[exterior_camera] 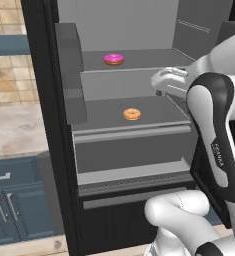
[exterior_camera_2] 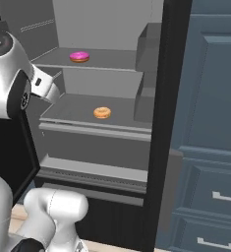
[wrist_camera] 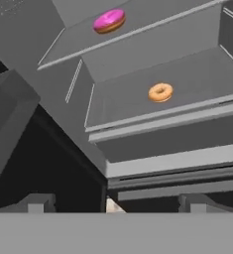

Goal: Take the donuts from the fridge and place them on the empty tray on the dining counter.

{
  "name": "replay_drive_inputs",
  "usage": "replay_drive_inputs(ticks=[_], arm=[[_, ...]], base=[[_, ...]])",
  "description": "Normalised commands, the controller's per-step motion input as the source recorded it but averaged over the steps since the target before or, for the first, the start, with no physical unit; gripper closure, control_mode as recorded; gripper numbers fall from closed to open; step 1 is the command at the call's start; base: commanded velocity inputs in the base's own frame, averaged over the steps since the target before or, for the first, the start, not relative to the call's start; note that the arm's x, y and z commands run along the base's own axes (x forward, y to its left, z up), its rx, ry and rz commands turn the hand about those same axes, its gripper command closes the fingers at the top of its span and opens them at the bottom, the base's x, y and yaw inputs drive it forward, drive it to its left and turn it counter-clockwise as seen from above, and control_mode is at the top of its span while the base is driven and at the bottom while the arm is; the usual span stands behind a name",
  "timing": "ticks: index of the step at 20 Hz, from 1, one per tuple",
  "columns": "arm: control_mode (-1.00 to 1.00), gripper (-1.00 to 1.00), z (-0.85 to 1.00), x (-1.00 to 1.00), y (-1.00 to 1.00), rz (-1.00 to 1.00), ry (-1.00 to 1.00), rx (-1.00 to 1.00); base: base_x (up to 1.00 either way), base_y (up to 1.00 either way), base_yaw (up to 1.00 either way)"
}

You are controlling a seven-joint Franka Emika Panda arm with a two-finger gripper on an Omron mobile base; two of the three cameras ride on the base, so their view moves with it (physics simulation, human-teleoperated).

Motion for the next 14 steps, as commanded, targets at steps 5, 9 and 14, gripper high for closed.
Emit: replay_drive_inputs(ticks=[5,9,14], arm=[[-1.0,-1.0,-0.22,0.08,-0.09,0.18,0.0,-0.36],[-1.0,-1.0,-0.35,0.24,0.0,0.06,0.01,-0.31],[1.0,-1.0,-0.02,0.08,0.0,0.0,0.0,-0.08]], base=[[0.0,0.0,0.0],[0.0,0.0,0.0],[0.05,0.0,0.0]])
